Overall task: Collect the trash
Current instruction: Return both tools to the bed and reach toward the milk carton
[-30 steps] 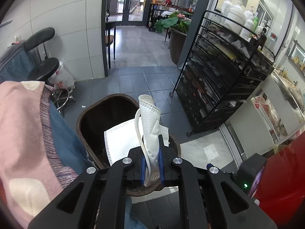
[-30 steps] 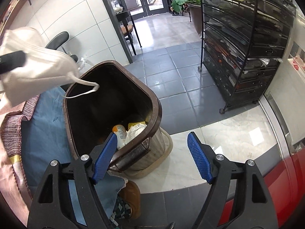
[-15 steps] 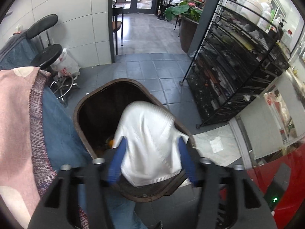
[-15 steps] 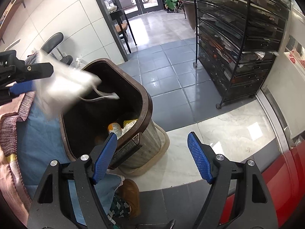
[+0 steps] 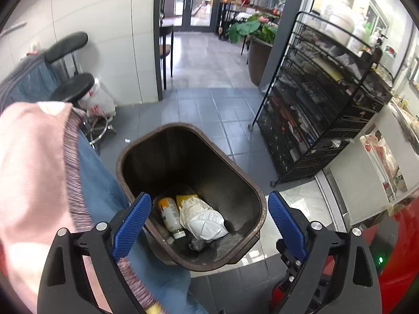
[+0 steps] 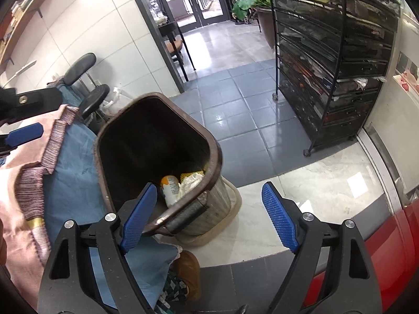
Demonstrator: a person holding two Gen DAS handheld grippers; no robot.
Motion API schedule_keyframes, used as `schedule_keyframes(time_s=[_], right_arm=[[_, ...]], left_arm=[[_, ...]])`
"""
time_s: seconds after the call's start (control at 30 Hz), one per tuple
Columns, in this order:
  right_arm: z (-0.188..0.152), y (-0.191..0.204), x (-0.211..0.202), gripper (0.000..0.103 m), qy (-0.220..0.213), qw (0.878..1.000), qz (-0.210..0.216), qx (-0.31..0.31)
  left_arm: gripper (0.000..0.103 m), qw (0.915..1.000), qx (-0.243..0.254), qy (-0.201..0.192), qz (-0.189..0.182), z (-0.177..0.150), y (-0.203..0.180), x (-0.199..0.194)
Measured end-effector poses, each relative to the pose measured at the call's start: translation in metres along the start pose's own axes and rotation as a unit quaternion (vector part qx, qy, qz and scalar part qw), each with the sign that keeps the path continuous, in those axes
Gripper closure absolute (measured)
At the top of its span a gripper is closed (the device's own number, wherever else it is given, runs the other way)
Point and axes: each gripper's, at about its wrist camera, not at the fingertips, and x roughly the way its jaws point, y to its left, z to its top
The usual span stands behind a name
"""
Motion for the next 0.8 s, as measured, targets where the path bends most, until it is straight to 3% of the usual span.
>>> schedule_keyframes(time_s=[0.33, 0.53, 0.8], right_arm=[[0.009, 0.04, -0.029, 0.018, -0.028, 0.997, 0.05, -0.041], [0.014, 0.067, -0.043, 0.018, -0.035, 0.994, 0.077, -0.07], [0.012, 0.111, -0.059, 0.016, -0.038, 0.986, 0.115, -0.112]], left_arm=[[0.006, 0.9971, 0.013, -0.074, 0.007, -0.018, 0.004, -0.075], [0.006, 0.9948, -0.004, -0.102, 0.01, -0.032, 0.02, -0.111], [0.006, 0.9903, -0.022, -0.118, 0.07, -0.06, 0.045, -0.144]])
